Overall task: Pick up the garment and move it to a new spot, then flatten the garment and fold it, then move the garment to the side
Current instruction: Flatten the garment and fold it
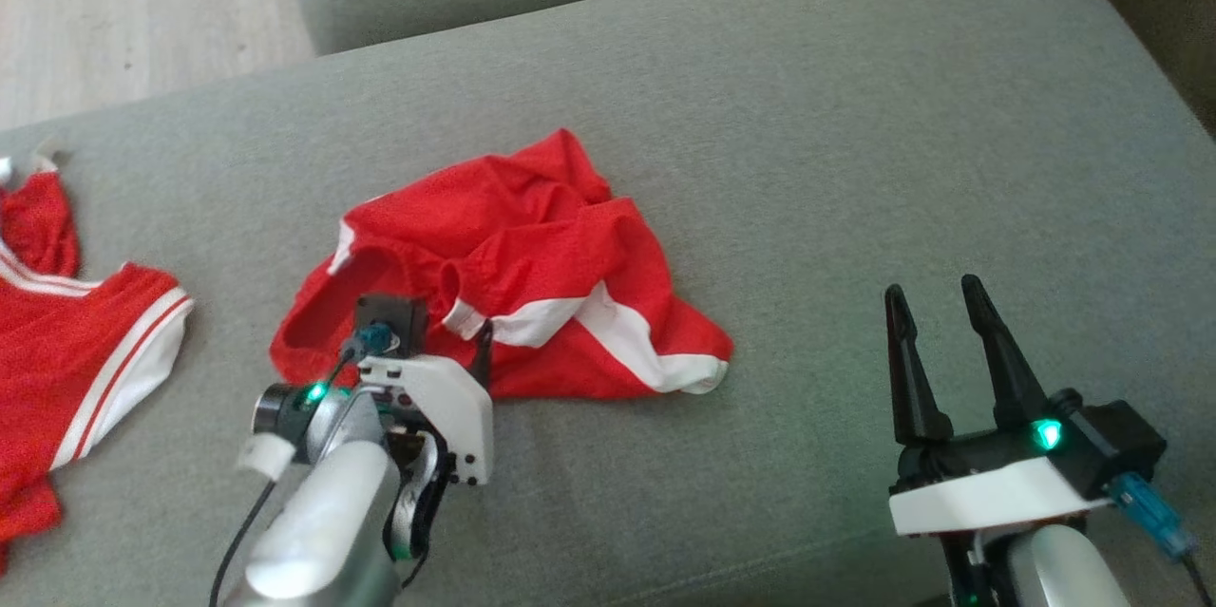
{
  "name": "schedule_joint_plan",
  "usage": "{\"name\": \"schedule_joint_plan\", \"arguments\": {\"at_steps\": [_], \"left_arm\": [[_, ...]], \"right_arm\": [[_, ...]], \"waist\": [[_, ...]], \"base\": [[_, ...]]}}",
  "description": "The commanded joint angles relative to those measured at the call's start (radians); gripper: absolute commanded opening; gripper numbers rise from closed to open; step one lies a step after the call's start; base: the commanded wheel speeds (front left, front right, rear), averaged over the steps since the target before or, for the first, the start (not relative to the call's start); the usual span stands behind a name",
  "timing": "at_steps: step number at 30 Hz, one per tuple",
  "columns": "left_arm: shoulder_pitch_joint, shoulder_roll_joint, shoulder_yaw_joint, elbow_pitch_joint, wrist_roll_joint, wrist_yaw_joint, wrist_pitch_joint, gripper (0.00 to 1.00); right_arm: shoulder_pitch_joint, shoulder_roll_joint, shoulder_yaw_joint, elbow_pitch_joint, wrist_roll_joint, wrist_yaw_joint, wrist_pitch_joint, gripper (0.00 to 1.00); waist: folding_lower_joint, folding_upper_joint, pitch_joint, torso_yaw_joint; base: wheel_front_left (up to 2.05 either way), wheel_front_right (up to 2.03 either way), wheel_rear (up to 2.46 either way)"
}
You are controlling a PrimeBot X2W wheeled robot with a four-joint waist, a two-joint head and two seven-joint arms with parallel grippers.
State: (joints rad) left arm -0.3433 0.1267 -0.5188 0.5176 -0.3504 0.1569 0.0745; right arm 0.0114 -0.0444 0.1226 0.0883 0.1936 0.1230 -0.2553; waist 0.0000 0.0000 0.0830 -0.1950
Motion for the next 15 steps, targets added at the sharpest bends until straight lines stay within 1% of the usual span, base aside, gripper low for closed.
{"name": "schedule_joint_plan", "arguments": {"at_steps": [1, 4, 7, 8, 9, 10, 13, 15], "left_arm": [[-0.058, 0.027, 0.022, -0.003, 0.011, -0.005, 0.019, 1.00], [-0.074, 0.036, 0.020, 0.016, 0.011, -0.012, 0.028, 1.00], [-0.092, 0.041, 0.011, 0.032, 0.005, -0.041, 0.034, 1.00], [-0.097, 0.040, 0.008, 0.035, 0.001, -0.051, 0.038, 0.96], [-0.100, 0.035, 0.006, 0.037, -0.007, -0.062, 0.044, 0.40], [-0.103, 0.032, 0.003, 0.034, -0.013, -0.072, 0.045, 0.00], [-0.102, 0.018, 0.002, 0.024, -0.034, -0.089, 0.045, 0.00], [-0.097, 0.016, 0.004, 0.010, -0.039, -0.090, 0.030, 0.00]], "right_arm": [[-0.026, -0.006, 0.020, -0.027, 0.002, 0.008, -0.006, 1.00], [-0.022, -0.006, 0.016, -0.027, 0.000, 0.008, -0.006, 1.00], [-0.018, -0.006, 0.012, -0.030, -0.001, 0.008, -0.006, 1.00], [-0.015, -0.006, 0.011, -0.031, -0.001, 0.008, -0.006, 1.00], [-0.013, -0.006, 0.010, -0.031, -0.001, 0.008, -0.006, 1.00], [-0.011, -0.006, 0.010, -0.031, -0.001, 0.008, -0.006, 1.00], [-0.009, -0.006, 0.008, -0.031, 0.002, 0.008, -0.006, 1.00], [-0.007, -0.006, 0.007, -0.031, 0.002, 0.008, -0.006, 1.00]], "waist": [[0.0000, 0.0000, -0.003, -0.016], [0.0000, 0.0000, -0.002, -0.023], [0.0000, 0.0000, 0.002, -0.027], [0.0000, 0.0000, 0.003, -0.027], [0.0000, 0.0000, 0.003, -0.025], [0.0000, 0.0000, 0.003, -0.022], [0.0000, 0.0000, 0.003, -0.007], [0.0000, 0.0000, 0.000, 0.006]], "base": [[0.00, 0.00, 0.00], [0.00, 0.00, 0.00], [0.00, 0.00, 0.00], [0.00, 0.00, 0.00], [0.00, 0.00, 0.00], [0.00, 0.00, 0.00], [0.00, 0.00, 0.00], [0.00, 0.00, 0.00]]}}
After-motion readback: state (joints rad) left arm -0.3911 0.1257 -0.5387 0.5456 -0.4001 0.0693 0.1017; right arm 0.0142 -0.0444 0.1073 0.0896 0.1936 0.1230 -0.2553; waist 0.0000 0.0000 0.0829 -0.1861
